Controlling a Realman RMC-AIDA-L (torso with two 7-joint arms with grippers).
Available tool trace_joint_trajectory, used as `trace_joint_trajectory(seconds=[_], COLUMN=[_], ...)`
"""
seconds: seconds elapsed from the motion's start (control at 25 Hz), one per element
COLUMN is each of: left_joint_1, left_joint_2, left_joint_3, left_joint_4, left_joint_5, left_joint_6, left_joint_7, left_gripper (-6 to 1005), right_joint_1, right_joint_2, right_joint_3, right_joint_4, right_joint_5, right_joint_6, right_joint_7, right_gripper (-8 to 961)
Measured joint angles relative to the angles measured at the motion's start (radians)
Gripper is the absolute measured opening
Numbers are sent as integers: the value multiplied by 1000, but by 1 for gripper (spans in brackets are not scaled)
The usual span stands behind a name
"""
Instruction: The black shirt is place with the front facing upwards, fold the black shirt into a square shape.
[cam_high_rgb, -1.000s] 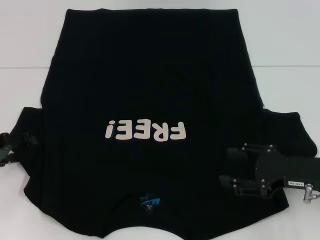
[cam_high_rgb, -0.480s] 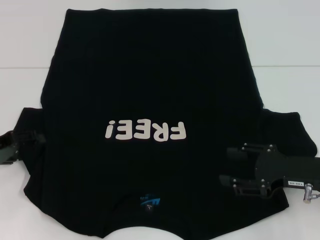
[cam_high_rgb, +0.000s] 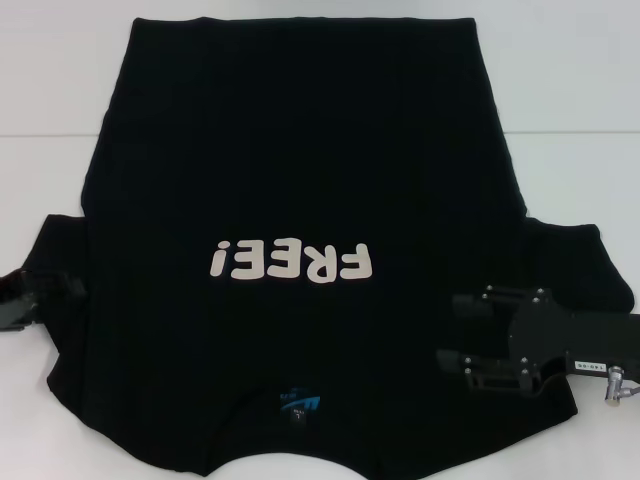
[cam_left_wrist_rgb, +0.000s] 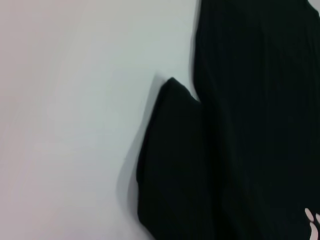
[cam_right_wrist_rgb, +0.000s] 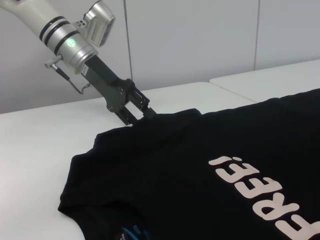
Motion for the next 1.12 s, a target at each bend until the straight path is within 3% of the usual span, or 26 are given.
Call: trace_joint_trajectory(seconds=[0.12,0.76,1.12], left_joint_1=[-1,3,2], left_joint_2=[-2,-3,-3], left_joint_3=[21,28,26], left_joint_4=[12,17,18], left_joint_5=[0,2,2], left_joint_6=[1,-13,-14], left_joint_7=[9,5,6], left_gripper=[770,86,16], right_joint_1=[1,3,2], right_joint_2=[0,0,0], right_joint_3=[0,0,1], right_joint_4=[0,0,0], right_joint_5=[0,0,0], right_joint_6=[0,-3,-3], right_joint_7=[0,0,0], right_gripper=[759,759,759])
